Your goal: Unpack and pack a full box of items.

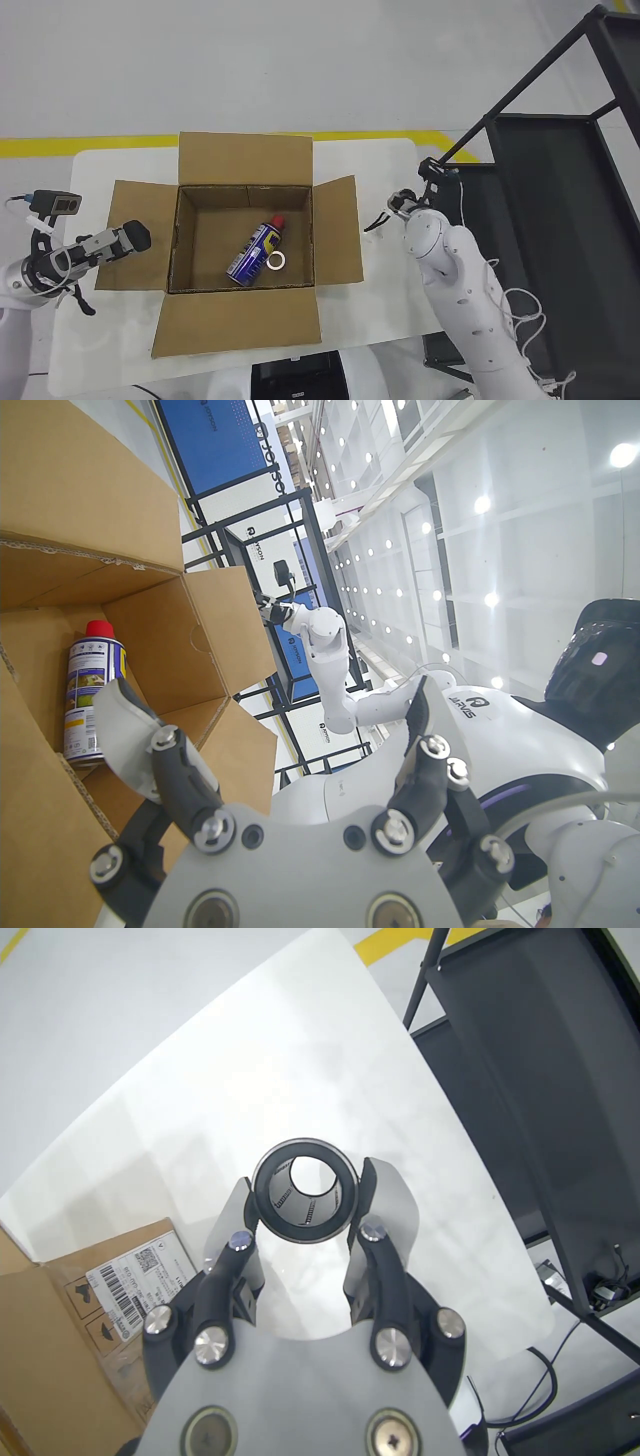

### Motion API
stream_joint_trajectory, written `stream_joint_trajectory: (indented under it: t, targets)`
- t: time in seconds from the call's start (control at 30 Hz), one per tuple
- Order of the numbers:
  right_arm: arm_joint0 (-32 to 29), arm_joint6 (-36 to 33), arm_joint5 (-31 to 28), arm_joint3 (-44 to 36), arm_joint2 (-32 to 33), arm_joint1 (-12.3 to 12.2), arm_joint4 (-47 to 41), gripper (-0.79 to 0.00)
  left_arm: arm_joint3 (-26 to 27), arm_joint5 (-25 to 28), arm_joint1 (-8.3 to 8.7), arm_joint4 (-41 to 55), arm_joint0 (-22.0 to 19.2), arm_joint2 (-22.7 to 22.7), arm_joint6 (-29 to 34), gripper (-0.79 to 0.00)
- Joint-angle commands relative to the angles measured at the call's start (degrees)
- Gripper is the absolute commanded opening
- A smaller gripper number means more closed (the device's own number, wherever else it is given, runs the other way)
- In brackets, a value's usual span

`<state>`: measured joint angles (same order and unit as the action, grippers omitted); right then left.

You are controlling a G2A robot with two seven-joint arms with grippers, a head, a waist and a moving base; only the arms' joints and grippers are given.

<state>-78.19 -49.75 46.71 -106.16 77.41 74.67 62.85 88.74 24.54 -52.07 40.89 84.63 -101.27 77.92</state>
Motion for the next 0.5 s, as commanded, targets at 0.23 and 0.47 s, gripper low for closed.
stream_joint_trajectory:
  t: [0.23,0.47]
  targets:
    - [4.0,3.3,0.4,9.6,-1.8,1.0,-3.9,-0.785,0.0,0.0,0.0,0.0,0.0,0.0,0.0,0.0]
    - [6.6,7.3,1.0,15.7,-2.3,1.8,-6.5,-0.785,0.0,0.0,0.0,0.0,0.0,0.0,0.0,0.0]
